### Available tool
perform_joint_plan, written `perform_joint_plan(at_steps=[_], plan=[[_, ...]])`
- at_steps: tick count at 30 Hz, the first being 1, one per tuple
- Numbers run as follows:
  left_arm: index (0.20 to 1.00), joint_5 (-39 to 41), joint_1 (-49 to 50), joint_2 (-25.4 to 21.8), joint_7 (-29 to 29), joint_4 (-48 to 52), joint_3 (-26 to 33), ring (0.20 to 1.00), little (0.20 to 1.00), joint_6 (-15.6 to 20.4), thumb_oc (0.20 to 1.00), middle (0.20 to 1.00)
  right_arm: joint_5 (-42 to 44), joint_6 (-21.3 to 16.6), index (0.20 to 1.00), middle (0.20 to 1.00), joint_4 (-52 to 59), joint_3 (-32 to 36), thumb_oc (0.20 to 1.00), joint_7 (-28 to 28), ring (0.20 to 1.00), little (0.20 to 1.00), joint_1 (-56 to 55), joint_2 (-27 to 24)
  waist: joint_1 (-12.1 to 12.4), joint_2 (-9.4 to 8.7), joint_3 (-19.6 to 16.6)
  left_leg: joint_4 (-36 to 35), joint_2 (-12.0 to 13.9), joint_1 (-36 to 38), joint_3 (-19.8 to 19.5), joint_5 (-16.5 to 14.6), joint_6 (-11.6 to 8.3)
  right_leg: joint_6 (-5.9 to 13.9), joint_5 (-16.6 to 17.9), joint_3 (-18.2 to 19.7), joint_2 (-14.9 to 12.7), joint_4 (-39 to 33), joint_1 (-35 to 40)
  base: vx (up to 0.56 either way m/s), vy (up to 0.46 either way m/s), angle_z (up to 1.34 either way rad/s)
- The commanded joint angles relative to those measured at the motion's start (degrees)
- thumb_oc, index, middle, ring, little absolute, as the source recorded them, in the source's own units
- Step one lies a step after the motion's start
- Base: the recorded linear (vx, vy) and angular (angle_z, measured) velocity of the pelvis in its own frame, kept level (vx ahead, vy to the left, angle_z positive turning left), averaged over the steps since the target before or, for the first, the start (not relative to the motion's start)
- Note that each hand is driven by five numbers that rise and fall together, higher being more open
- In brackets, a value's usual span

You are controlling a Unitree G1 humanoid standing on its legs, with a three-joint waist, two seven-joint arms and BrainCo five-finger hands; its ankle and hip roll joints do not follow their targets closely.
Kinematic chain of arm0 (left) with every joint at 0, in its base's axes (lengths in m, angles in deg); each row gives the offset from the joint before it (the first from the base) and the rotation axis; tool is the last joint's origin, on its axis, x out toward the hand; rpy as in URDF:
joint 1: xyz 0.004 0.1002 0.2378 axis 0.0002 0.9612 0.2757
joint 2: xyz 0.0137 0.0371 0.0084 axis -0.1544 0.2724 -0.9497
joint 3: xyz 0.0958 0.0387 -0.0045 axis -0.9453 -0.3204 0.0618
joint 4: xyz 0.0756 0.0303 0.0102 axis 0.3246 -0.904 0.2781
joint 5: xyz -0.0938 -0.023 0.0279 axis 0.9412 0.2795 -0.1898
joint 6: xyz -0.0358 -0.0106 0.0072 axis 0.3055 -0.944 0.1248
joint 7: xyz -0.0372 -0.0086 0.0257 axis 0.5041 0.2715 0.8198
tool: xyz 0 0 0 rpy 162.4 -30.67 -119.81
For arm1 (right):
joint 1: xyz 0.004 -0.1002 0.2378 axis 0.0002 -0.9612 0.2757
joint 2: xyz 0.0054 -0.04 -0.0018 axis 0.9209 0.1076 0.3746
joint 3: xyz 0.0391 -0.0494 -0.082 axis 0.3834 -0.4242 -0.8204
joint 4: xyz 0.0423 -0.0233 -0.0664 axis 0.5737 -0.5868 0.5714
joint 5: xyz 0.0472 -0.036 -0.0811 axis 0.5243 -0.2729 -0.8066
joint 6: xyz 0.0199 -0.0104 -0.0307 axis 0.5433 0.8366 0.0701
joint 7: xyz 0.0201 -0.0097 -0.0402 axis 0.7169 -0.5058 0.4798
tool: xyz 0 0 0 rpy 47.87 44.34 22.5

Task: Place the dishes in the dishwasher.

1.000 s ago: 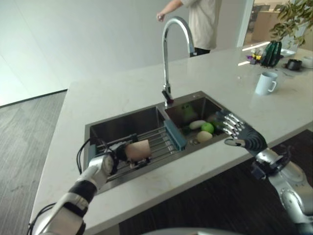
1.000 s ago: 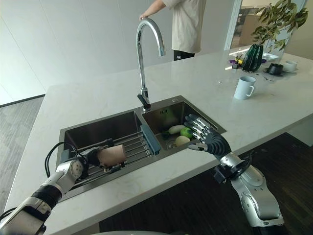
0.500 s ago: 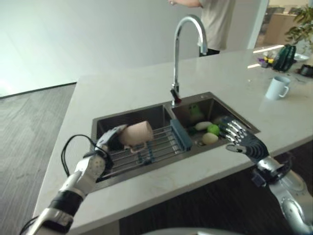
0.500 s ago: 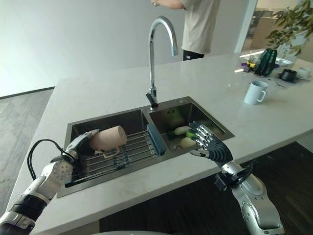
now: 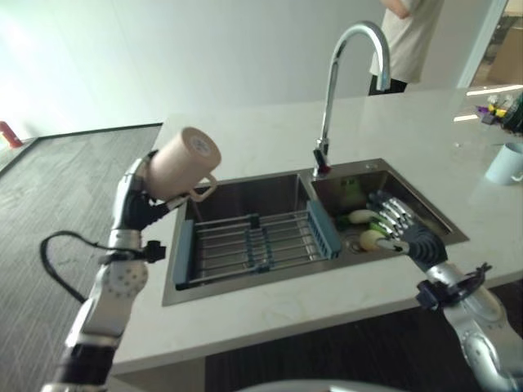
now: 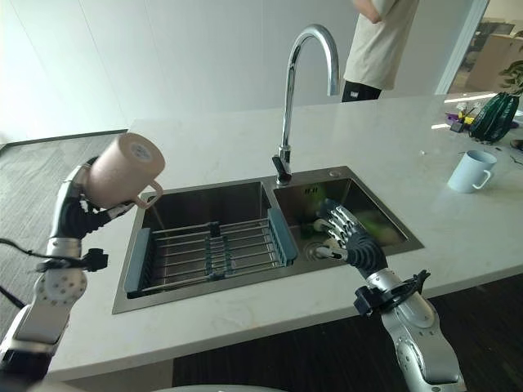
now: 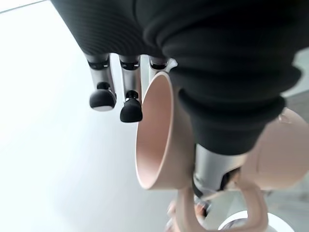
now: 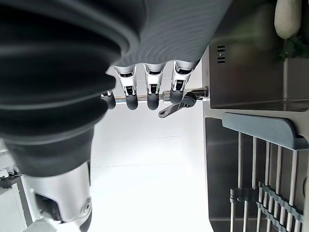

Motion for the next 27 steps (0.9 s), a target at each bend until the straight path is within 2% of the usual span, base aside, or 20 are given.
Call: perform_joint_plan(at_steps=[1, 3, 6, 9, 11, 13, 14, 16, 17, 19, 21, 22, 25, 27], plan=[[0.200, 5.9, -2.9, 0.0, 0.7, 4.9, 3.6, 0.200, 0.200, 7.6, 0.200, 0.200, 1.5, -6.5, 1.000, 1.000, 5.3, 3.8, 1.000, -0.2, 1.000, 1.000, 5.1, 1.7, 2.5, -0.08, 2.9, 0.5, 1.7, 3.5, -1.4, -5.4, -1.59, 0.77, -6.0, -2.4, 0.8, 0.4, 1.9, -0.06, -0.232, 0.38], [0.200, 10.0, 0.1, 3.0, 2.0, 8.1, 4.5, 0.200, 0.200, 8.6, 0.200, 0.200, 2.1, -8.4, 1.000, 1.000, 7.1, 4.6, 1.000, -0.4, 1.000, 1.000, 4.6, 1.5, 4.5, -0.31, 3.7, 0.5, 2.6, 2.4, -3.1, -3.9, -2.77, -0.04, -6.3, -3.4, 1.5, 0.4, 2.0, -0.07, -0.223, 0.49], [0.200, 12.7, 2.1, 4.7, 2.8, 9.6, 4.6, 0.200, 0.200, 9.5, 0.200, 0.200, 2.3, -9.3, 1.000, 1.000, 8.1, 4.5, 1.000, -0.7, 1.000, 1.000, 5.0, 1.5, 6.0, -0.26, 4.8, 0.5, 3.8, 0.2, -3.8, -1.8, -3.94, -0.32, -6.5, -5.5, 1.7, 0.4, 1.7, -0.13, -0.115, 0.50], [0.200, 17.6, 1.8, 4.6, 5.1, 10.2, 3.6, 0.200, 0.200, 11.6, 0.200, 0.200, 1.3, -10.9, 1.000, 1.000, 8.2, 4.5, 1.000, -2.7, 1.000, 1.000, 5.5, -0.2, 6.9, -0.46, 6.5, 0.5, 4.2, -2.9, -1.4, 0.0, -4.21, -0.36, -6.5, -8.4, 1.0, 0.4, 1.4, -0.26, -0.019, 0.92], [0.200, 21.3, 0.4, 4.5, 7.2, 10.3, 2.7, 0.200, 0.200, 12.2, 0.200, 0.200, 2.0, -12.6, 1.000, 1.000, 6.8, 6.1, 1.000, -4.0, 1.000, 1.000, 6.3, -2.2, 6.1, -1.65, 7.7, 7.2, 3.8, -2.7, 3.3, -2.3, -3.19, -0.80, -5.6, -10.9, -0.7, 0.4, 1.3, -0.31, 0.097, 1.07], [0.200, 22.2, -1.0, 4.9, 7.6, 10.2, 1.9, 0.200, 0.200, 12.6, 0.200, 0.200, 3.2, -14.4, 1.000, 1.000, 5.2, 6.9, 1.000, -3.8, 1.000, 1.000, 6.8, -2.9, 5.7, -2.62, 8.5, 15.0, 3.5, -3.8, 4.6, -5.3, -2.37, -0.88, -4.3, -12.8, -2.1, 0.4, 1.1, -0.30, 0.192, 1.35], [0.200, 24.7, -1.8, 5.3, 8.8, 10.6, 1.7, 0.200, 0.200, 13.1, 0.200, 0.200, 4.1, -15.2, 1.000, 1.000, 4.8, 7.8, 1.000, -3.9, 1.000, 1.000, 6.8, -2.1, 4.8, -2.32, 8.6, 16.4, 2.9, -1.2, 6.0, -9.5, -1.84, 0.12, -3.6, -15.0, -3.2, 0.4, 1.0, -0.29, 0.359, 1.41], [0.200, 27.0, -2.3, 5.7, 10.4, 10.2, 1.7, 0.200, 0.200, 13.6, 0.200, 0.200, 2.9, -15.6, 1.000, 1.000, 4.6, 7.9, 1.000, -3.3, 1.000, 1.000, 6.5, -1.0, 4.0, -1.69, 8.6, 14.9, 3.1, 0.9, 8.6, -9.9, -1.93, 0.48, -2.8, -16.9, -3.6, 0.4, 0.8, -0.19, 0.339, 1.43], [0.200, 28.1, -2.8, 5.9, 11.8, 9.9, 1.4, 0.200, 0.200, 14.2, 0.200, 0.200, 1.8, -15.9, 1.000, 1.000, 4.6, 7.9, 1.000, -3.8, 1.000, 1.000, 6.5, -0.4, 3.5, -1.24, 8.4, 11.9, 2.9, 2.7, 10.2, -10.1, -1.86, 1.10, -2.0, -18.5, -4.1, 0.5, 0.3, -0.15, 0.360, 1.33], [0.200, 30.3, -3.9, 5.5, 14.6, 9.6, 1.0, 0.200, 0.200, 14.3, 0.200, 0.200, 1.0, -15.9, 1.000, 1.000, 4.7, 8.0, 1.000, -4.3, 1.000, 1.000, 6.9, 0.8, 2.7, -0.26, 8.3, 3.9, 1.9, 6.5, 12.3, -8.1, -1.86, 3.30, 0.5, -21.0, -5.6, 0.9, -1.2, -0.14, 0.436, 1.29], [0.200, 31.4, -4.3, 5.3, 15.5, 9.9, 0.7, 0.200, 0.200, 13.5, 0.200, 0.200, 1.0, -15.6, 1.000, 1.000, 4.5, 8.1, 1.000, -4.5, 1.000, 1.000, 7.8, 1.6, 3.3, 0.15, 8.4, 0.9, 0.2, 7.4, 10.3, -7.8, -1.76, 5.51, 2.6, -22.0, -7.2, 1.1, -2.4, -0.09, 0.436, 1.63], [0.200, 32.3, -4.6, 5.7, 16.0, 10.4, 0.3, 0.200, 0.200, 12.5, 0.200, 0.200, 0.7, -15.2, 1.000, 1.000, 4.2, 7.7, 1.000, -4.3, 1.000, 1.000, 9.0, 2.6, 4.3, 0.39, 8.6, 0.5, -1.2, 6.8, 7.9, -8.6, -1.54, 6.42, 3.8, -22.5, -8.5, 1.7, -3.5, -0.09, 0.560, 1.35], [0.200, 31.4, -5.5, 6.6, 15.8, 11.4, -0.6, 0.200, 0.200, 11.2, 0.200, 0.200, -1.9, -15.4, 1.000, 1.000, 4.7, 5.8, 1.000, -4.5, 1.000, 1.000, 9.9, 5.2, 6.1, 0.72, 8.9, 0.5, -3.5, 5.3, 3.9, -9.7, -0.55, 6.24, 4.2, -23.6, -11.9, 5.4, -5.3, -0.06, 0.519, 1.00], [0.200, 31.7, -6.9, 6.8, 15.2, 11.9, -1.8, 0.200, 0.200, 9.5, 0.200, 0.200, -3.0, -14.9, 1.000, 1.000, 5.4, 4.4, 1.000, -5.4, 1.000, 1.000, 10.3, 6.0, 6.5, 0.83, 8.9, 0.5, -4.6, 4.6, 1.7, -10.2, 0.97, 5.83, 3.2, -22.7, -13.4, 9.7, -6.5, -0.06, 0.439, 0.83]])
